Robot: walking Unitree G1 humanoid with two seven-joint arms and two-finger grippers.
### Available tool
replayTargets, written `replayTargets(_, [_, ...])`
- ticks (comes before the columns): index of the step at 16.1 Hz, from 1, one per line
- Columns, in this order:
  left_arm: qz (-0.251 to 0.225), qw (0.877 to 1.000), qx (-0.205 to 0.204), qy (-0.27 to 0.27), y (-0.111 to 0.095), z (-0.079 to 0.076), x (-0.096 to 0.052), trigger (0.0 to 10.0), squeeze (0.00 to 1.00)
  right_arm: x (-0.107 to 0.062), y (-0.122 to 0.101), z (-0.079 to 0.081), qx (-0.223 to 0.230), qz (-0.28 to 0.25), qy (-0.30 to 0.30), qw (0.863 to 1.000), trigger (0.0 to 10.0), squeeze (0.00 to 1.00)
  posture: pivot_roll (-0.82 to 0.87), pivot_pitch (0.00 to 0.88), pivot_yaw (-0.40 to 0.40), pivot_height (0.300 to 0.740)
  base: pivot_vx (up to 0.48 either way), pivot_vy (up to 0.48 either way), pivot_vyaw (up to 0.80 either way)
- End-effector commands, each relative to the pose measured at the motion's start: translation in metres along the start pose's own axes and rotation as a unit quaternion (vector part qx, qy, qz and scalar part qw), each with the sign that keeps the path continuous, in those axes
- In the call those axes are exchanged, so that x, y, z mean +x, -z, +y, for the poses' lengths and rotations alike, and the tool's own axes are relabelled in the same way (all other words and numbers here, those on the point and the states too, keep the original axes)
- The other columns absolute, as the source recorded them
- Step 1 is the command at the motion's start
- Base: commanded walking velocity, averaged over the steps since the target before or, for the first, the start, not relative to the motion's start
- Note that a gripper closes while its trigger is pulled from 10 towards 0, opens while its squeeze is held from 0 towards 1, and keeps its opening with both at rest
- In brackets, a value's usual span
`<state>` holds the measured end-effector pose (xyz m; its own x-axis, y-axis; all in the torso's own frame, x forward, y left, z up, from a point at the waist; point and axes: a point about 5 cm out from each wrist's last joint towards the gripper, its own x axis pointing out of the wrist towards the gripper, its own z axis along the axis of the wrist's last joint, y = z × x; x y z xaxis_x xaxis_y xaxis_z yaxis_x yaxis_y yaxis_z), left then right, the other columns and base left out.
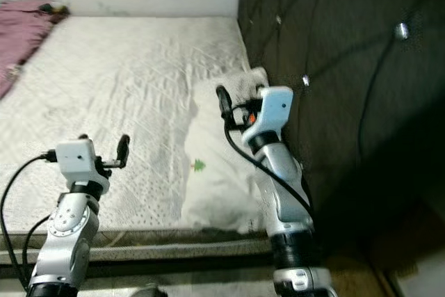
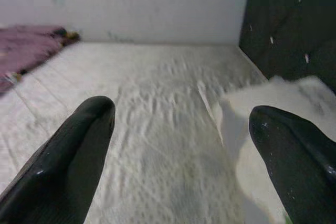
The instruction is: Clean up the room
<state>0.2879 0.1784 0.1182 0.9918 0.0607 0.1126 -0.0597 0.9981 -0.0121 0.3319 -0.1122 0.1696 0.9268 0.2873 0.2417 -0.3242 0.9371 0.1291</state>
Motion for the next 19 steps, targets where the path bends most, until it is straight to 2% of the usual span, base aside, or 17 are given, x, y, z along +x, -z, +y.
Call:
replayTargets(1, [-0.011,1.0,-0.001,0.001,-0.009,-0.002,-0.002,10.0,0.0,-0.011,0.012,-0.007,-0.008,0.024,0.012,1.0,10.0,0.0,0.08,0.008,0.011,0.74,0.0,0.0,0.0])
replayTargets(3, [-0.013,1.0,-0.005,0.011,-0.013,-0.007,-0.006,10.0,0.0,-0.027,0.023,-0.013,-0.014,0.046,0.029,0.998,10.0,0.0,0.08,0.026,0.019,0.74,0.0,0.0,0.0])
replayTargets(6, [0.018,1.0,0.005,0.02,0.003,-0.003,-0.015,10.0,0.0,-0.039,0.036,-0.01,-0.022,0.066,0.038,0.997,10.0,0.0,0.07,0.028,0.051,0.74,0.0,0.0,0.0])
replayTargets(7, [0.027,0.999,0.003,0.035,0.007,-0.011,-0.013,10.0,0.0,-0.038,0.041,-0.008,-0.028,0.075,0.028,0.996,10.0,0.0,0.05,0.017,0.054,0.74,0.0,0.0,0.0])
replayTargets(10, [0.031,0.998,-0.002,0.047,0.007,-0.018,-0.007,10.0,0.0,-0.032,0.038,-0.011,-0.04,0.071,0.027,0.996,10.0,0.0,0.02,0.005,0.053,0.74,0.0,0.0,0.0])
replayTargets(12, [0.029,0.999,-0.015,0.029,0.008,-0.019,-0.008,10.0,0.0,-0.037,0.037,-0.024,-0.054,0.084,0.05,0.994,10.0,0.0,0.02,0.015,0.032,0.74,0.0,0.0,0.0])
replayTargets(13, [0.033,0.999,-0.008,0.021,0.008,-0.019,-0.009,10.0,0.0,-0.039,0.037,-0.027,-0.052,0.086,0.053,0.993,10.0,0.0,0.02,0.026,0.026,0.74,0.0,0.0,0.0])
replayTargets(16, [0.056,0.998,-0.027,0.029,0.02,-0.016,-0.019,10.0,0.0,-0.046,0.046,-0.019,-0.036,0.097,0.06,0.993,10.0,0.0,0.02,0.035,0.013,0.74,0.0,0.0,0.0])
replayTargets(19, [0.044,0.998,-0.036,0.026,0.016,-0.024,-0.015,10.0,0.0,-0.043,0.048,-0.011,-0.034,0.097,0.051,0.993,10.0,0.0,0.02,0.044,0.003,0.74,0.0,0.0,0.0])
